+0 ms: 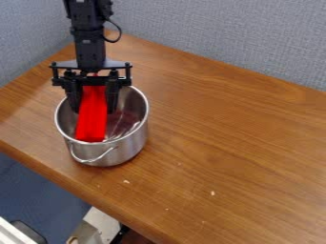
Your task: Put the red object in the metal pot
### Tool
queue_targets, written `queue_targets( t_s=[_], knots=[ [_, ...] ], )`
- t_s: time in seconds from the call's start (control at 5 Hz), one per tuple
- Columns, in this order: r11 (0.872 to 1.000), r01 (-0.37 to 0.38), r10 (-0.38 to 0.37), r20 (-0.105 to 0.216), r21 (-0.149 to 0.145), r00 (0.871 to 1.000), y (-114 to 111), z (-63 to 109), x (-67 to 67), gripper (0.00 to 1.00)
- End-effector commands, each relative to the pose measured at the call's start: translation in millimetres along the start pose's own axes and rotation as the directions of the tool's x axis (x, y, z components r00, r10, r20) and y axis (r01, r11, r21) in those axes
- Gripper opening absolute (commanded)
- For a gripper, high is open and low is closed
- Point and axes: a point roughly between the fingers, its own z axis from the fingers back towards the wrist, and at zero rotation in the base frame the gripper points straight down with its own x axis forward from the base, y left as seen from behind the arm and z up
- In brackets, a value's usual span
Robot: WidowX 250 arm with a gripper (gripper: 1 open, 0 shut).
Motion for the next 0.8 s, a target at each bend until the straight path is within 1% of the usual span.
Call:
queue_targets(
  t_s=[0.0,0.6],
  knots=[
    [1.0,-0.012,0.012,0.01,-0.005,1.0,3.3,3.8,0.5,0.0],
    [1.0,-0.007,0.007,-0.018,-0.003,1.0,2.7,0.2,-1.8,0.0]
  ],
)
